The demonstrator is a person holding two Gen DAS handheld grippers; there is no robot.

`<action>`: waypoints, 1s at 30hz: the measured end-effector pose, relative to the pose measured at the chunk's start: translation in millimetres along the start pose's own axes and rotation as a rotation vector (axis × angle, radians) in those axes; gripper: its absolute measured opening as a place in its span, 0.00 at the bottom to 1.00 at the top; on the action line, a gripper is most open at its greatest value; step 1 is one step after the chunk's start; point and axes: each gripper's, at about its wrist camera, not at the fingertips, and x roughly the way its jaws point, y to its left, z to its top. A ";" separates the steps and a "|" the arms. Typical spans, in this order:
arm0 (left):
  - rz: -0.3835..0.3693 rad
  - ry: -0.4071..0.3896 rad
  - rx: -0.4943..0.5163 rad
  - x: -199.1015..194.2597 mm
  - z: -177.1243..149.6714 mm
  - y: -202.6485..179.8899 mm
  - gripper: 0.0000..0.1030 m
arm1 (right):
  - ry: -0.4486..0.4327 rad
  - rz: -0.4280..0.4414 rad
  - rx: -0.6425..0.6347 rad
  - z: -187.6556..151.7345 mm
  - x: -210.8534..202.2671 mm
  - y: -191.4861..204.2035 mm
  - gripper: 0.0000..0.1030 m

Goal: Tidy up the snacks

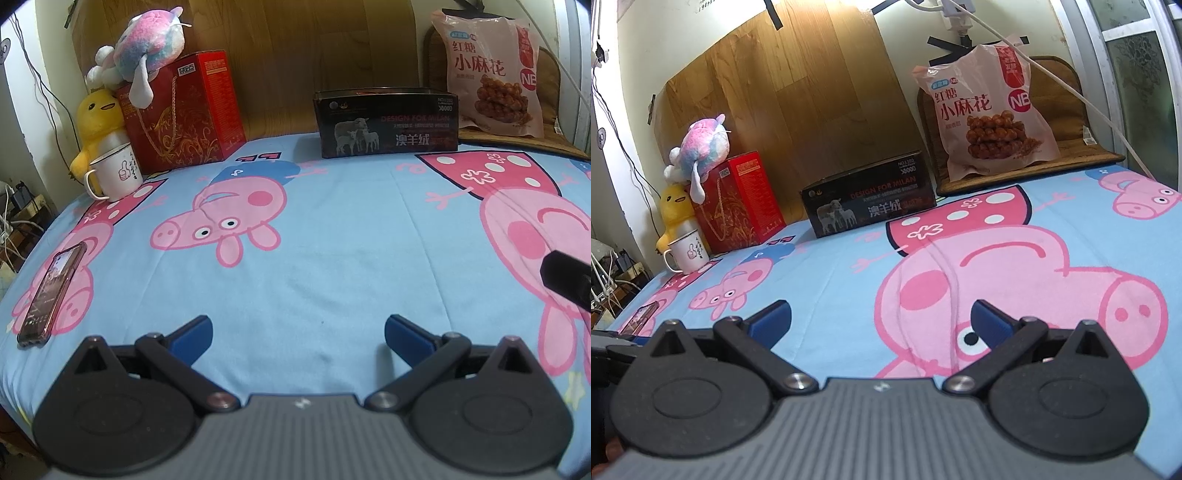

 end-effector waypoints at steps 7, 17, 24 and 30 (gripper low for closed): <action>0.006 -0.002 0.003 -0.3 -0.3 1.0 1.00 | 0.002 0.002 0.001 -0.1 0.5 -0.8 1.00; 0.027 -0.013 0.008 0.0 0.5 1.6 1.00 | 0.002 0.001 0.002 -0.3 0.7 -0.9 1.00; 0.034 -0.015 0.012 -0.6 0.1 -0.1 1.00 | 0.005 0.002 0.004 0.1 0.8 -1.2 1.00; 0.035 -0.014 0.016 0.4 0.3 -0.2 1.00 | 0.005 0.001 0.006 -1.6 1.4 -0.6 1.00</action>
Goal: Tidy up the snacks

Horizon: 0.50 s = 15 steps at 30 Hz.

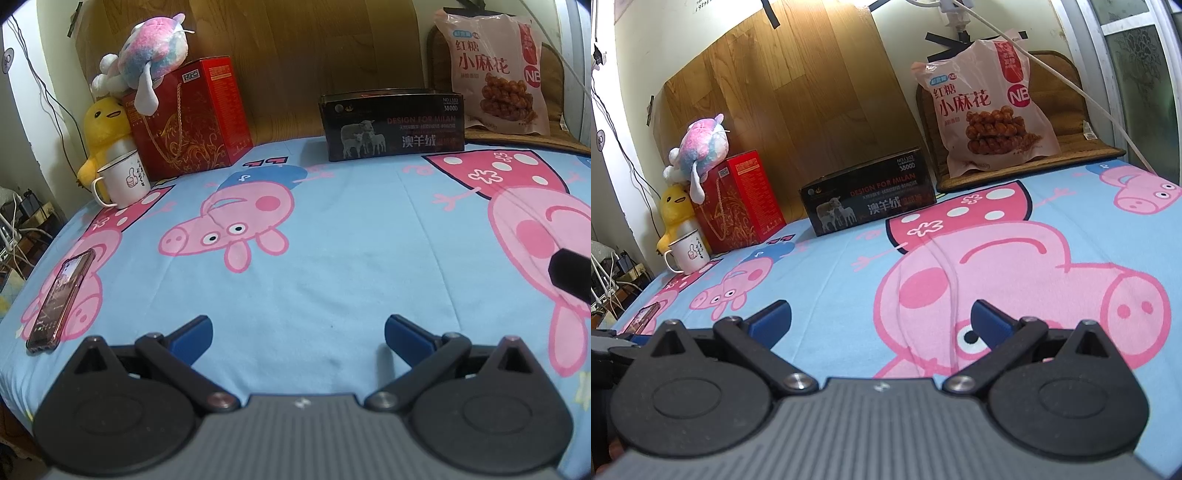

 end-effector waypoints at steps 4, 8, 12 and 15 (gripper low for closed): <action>0.000 0.002 -0.001 1.1 0.5 0.5 1.00 | 0.000 -0.001 0.001 0.6 -0.1 -0.3 1.00; 0.000 0.008 -0.001 3.1 0.4 1.1 1.00 | 0.003 0.000 0.001 0.9 0.6 -0.8 1.00; 0.002 0.008 0.000 3.4 0.3 1.0 1.00 | 0.003 0.000 0.002 0.5 1.1 -1.2 1.00; 0.001 0.010 0.000 3.3 0.3 0.8 1.00 | 0.004 0.001 0.002 0.3 1.0 -1.2 1.00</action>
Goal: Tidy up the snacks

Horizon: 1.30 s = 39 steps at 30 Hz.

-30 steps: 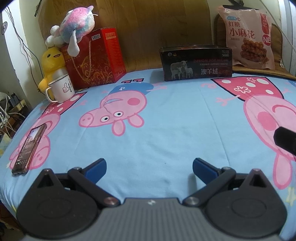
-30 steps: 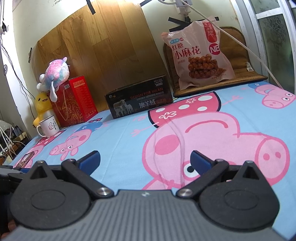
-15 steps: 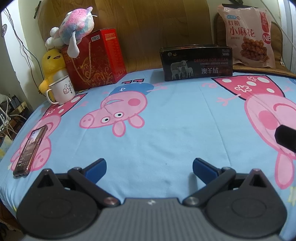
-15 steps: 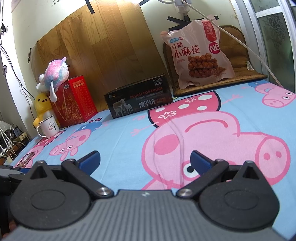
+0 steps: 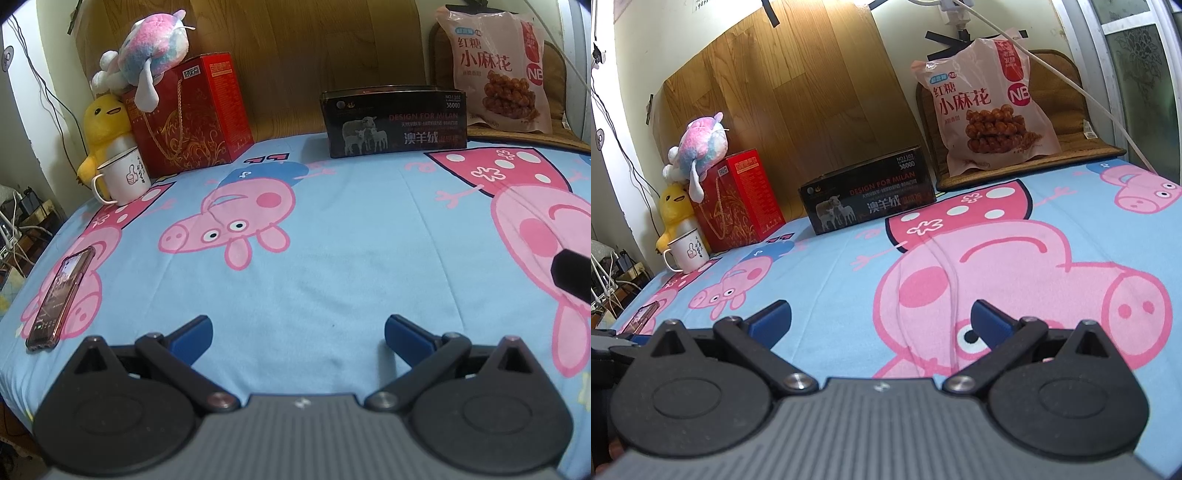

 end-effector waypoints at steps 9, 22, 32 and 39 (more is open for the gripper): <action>0.001 0.001 0.001 0.1 -0.1 0.3 1.00 | 0.003 0.002 0.001 -0.1 0.8 -1.0 1.00; 0.010 -0.003 0.013 -1.5 -0.7 -0.1 1.00 | 0.002 0.002 0.000 -0.2 0.8 -0.9 1.00; -0.003 -0.003 0.016 -2.0 -0.4 -1.0 1.00 | 0.002 0.002 0.000 -0.8 0.2 -0.4 1.00; -0.043 -0.007 0.019 -3.9 -0.4 -3.0 1.00 | 0.001 0.001 -0.001 -0.8 0.2 -0.1 1.00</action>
